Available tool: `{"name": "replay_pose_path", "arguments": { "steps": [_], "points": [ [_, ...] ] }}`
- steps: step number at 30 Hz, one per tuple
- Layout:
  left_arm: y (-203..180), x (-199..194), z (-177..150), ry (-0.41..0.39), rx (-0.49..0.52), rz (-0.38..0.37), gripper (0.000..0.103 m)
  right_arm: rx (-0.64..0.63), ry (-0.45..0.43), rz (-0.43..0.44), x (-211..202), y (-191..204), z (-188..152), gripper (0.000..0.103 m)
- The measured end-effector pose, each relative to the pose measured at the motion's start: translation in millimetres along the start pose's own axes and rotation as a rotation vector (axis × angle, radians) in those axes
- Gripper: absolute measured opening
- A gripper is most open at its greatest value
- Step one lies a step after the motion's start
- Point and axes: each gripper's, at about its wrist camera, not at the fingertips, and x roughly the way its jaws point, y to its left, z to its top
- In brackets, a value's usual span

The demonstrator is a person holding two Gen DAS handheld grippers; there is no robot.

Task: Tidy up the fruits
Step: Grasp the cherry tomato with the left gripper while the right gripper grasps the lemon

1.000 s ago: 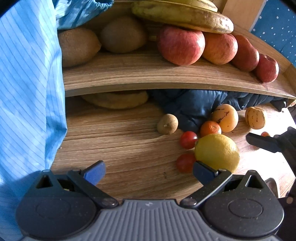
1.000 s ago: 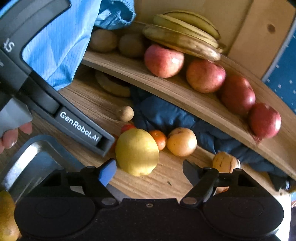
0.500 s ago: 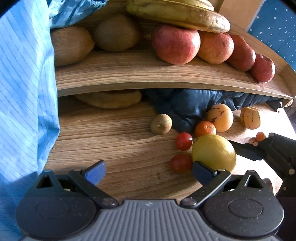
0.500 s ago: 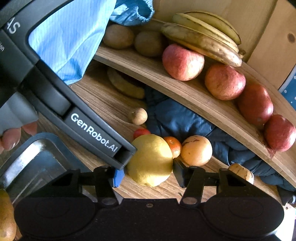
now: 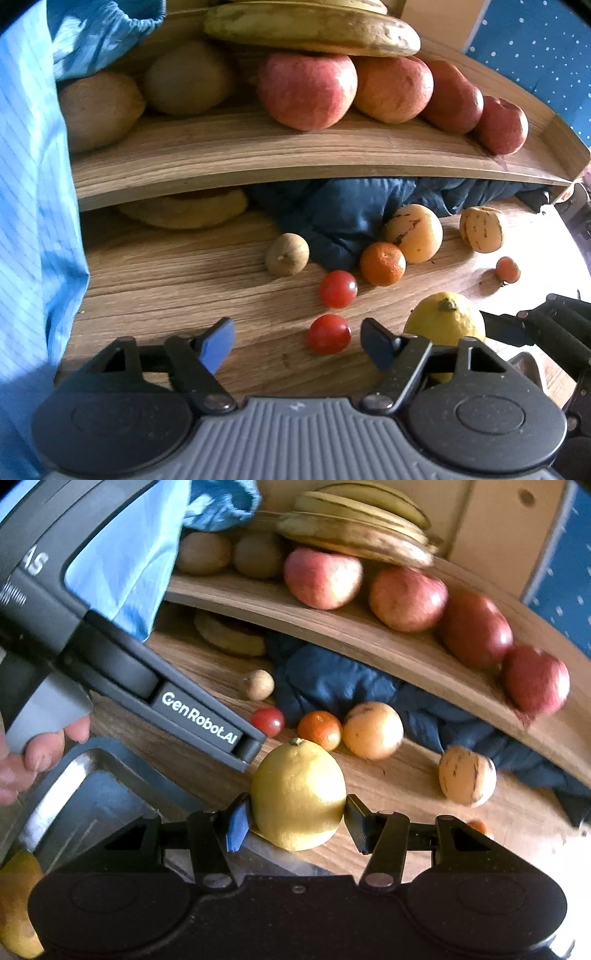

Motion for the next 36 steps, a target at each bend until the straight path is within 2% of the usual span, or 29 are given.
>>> {"name": "replay_pose_path", "arguments": {
  "steps": [10, 17, 36],
  "points": [
    [-2, -3, 0, -0.006, 0.032, -0.044, 0.052, 0.054, -0.011, -0.003, 0, -3, -1, 0.056],
    [-5, -4, -1, -0.002, 0.046, -0.077, 0.027, 0.053, -0.012, -0.002, 1, -4, 0, 0.056],
    [-6, -22, -3, -0.041, 0.044, -0.054, 0.026, 0.092, -0.085, -0.02, -8, -7, -4, 0.055]
  ]
}}
